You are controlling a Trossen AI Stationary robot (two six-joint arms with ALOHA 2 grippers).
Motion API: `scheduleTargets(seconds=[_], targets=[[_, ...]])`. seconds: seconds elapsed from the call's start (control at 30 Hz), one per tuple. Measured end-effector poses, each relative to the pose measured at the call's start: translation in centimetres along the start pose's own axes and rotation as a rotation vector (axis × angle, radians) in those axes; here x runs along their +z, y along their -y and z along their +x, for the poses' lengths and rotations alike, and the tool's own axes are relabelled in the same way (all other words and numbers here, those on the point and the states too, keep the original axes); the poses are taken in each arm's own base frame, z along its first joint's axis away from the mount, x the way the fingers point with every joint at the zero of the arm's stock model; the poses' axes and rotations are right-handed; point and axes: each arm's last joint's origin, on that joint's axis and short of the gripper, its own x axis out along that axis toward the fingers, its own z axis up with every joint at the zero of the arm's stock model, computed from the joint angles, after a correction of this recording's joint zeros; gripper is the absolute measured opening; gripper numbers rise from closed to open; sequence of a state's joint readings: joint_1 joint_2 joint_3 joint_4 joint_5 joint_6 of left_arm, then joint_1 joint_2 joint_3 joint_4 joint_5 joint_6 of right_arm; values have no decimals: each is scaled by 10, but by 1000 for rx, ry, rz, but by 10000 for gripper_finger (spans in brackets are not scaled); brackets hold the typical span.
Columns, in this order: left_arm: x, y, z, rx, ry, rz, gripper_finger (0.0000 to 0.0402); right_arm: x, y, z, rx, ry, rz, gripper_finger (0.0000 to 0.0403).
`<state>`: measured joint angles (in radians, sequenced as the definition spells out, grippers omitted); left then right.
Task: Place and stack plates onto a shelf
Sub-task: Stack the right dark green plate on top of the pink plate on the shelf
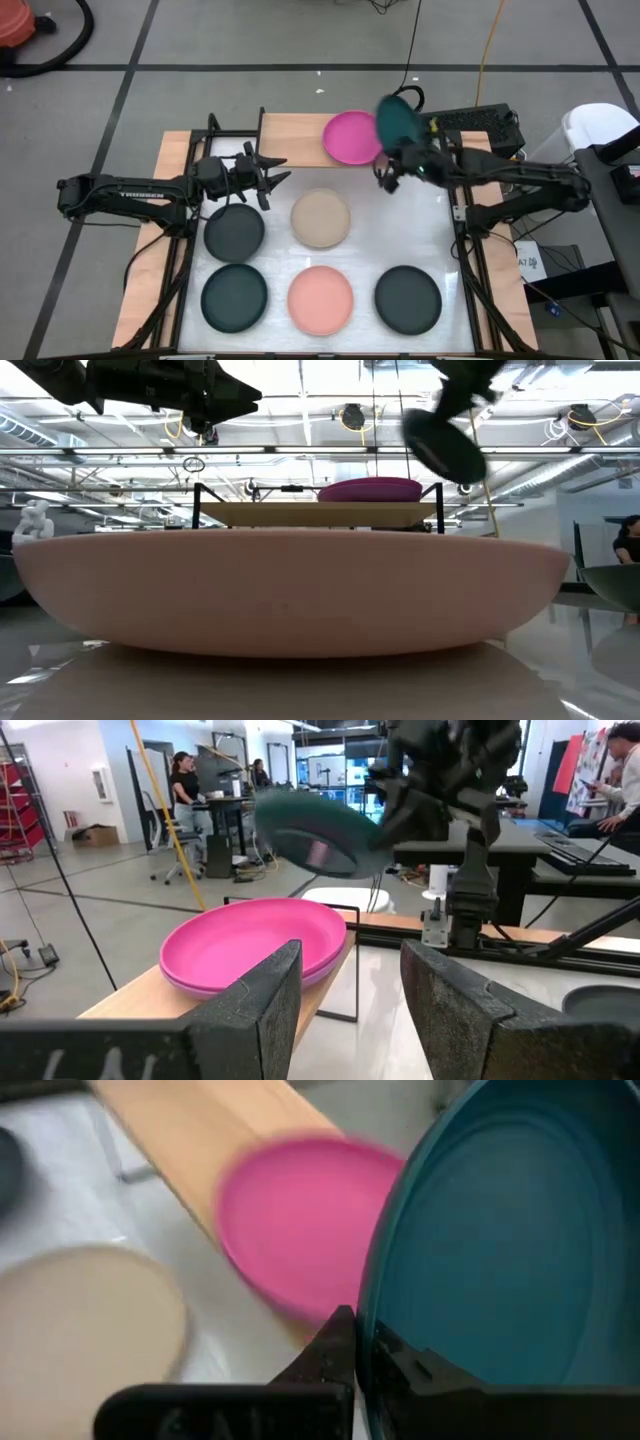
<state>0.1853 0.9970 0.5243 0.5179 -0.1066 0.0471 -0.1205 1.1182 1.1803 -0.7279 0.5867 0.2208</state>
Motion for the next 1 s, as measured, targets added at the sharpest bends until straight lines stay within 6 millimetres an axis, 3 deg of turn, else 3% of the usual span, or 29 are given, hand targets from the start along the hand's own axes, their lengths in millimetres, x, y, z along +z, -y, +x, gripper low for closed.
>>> scheduleTargets(seconds=[0.1, 0.23, 0.5, 0.67, 1.0], targets=[[0, 0, 0, 0, 0, 0, 177, 24, -6, 20, 79, 59, -114, 0], [0, 0, 0, 0, -4, 0, 177, 41, -16, 51, 112, 28, -261, 0], [-2, 0, 0, -1, -19, 2, 177, 42, -32, 97, 111, -112, -422, 0], [-2, 0, 0, -1, -21, 3, 177, 41, -32, 98, 109, -122, -431, 21], [-2, 0, 0, -1, -21, 5, 177, 46, -27, 73, 125, -69, -396, 115]])
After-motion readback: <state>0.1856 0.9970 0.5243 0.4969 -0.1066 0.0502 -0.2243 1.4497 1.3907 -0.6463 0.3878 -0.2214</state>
